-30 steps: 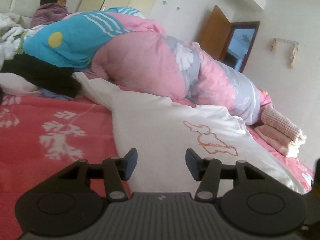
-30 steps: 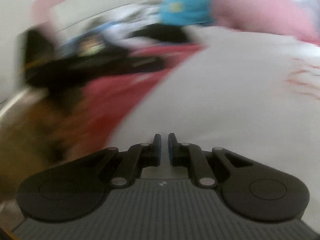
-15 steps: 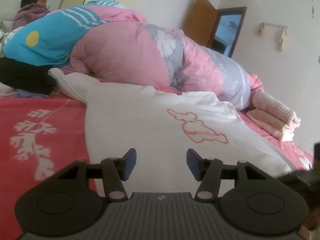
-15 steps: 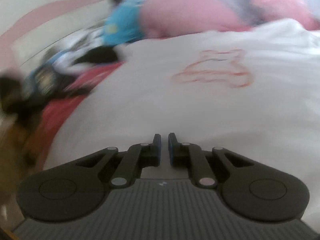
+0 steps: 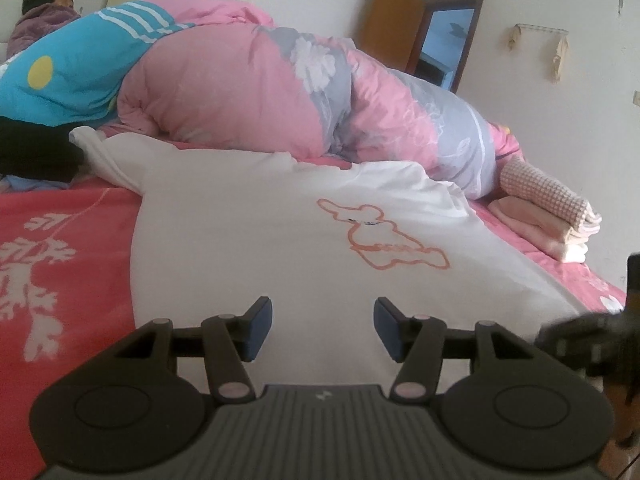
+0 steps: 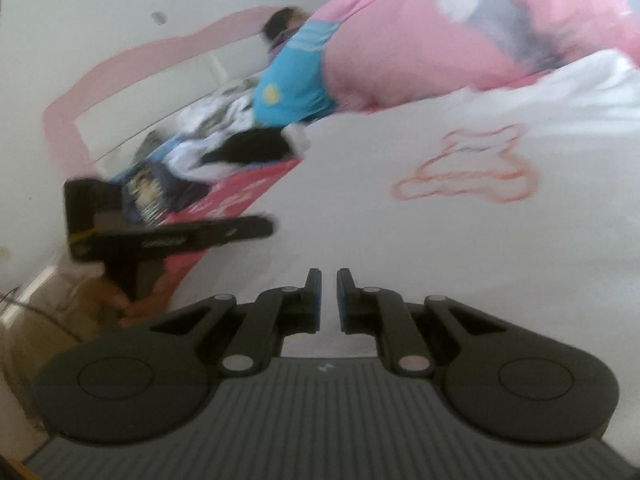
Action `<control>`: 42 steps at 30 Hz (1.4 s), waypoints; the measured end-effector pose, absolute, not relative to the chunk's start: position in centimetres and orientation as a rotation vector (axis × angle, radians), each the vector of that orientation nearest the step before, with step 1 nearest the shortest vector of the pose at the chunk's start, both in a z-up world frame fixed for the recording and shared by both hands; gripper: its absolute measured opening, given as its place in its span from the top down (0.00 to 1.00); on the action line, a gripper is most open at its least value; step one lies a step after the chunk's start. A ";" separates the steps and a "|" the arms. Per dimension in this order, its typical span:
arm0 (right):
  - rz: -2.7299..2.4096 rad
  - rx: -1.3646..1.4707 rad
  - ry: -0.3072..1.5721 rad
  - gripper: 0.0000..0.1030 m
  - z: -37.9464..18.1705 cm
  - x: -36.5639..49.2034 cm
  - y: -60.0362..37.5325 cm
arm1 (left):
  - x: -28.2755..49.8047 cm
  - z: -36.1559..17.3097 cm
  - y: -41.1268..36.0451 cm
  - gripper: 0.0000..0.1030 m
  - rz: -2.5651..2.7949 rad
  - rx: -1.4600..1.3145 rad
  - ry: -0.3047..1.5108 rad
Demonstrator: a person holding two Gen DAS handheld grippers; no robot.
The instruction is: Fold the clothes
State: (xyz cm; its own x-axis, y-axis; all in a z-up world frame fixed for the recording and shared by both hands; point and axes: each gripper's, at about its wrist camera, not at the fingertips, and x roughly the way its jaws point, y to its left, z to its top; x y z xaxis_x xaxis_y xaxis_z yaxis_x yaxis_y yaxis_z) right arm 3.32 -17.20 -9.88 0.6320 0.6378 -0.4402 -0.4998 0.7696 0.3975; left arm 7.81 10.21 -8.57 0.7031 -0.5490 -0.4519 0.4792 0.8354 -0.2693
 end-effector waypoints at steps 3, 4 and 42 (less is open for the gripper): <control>0.759 0.183 0.655 0.92 -10.6 2.0 -15.7 | 7.9 -8.5 10.5 0.44 -0.570 -0.144 0.549; 0.790 0.164 0.669 0.92 -10.8 1.5 -15.4 | 7.9 -8.5 10.7 0.44 -0.570 -0.148 0.550; 0.455 0.349 0.531 0.91 -8.9 0.2 -22.9 | 7.8 -8.3 9.8 0.44 -0.613 -0.134 0.557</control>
State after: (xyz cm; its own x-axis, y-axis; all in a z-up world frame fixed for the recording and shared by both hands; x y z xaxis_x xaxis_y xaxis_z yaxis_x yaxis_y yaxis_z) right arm 0.15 -22.88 -8.85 0.7680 0.4978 -0.4030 -0.3219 0.8440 0.4289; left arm 7.79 9.80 -8.35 0.6767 -0.5784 -0.4555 0.5083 0.8146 -0.2794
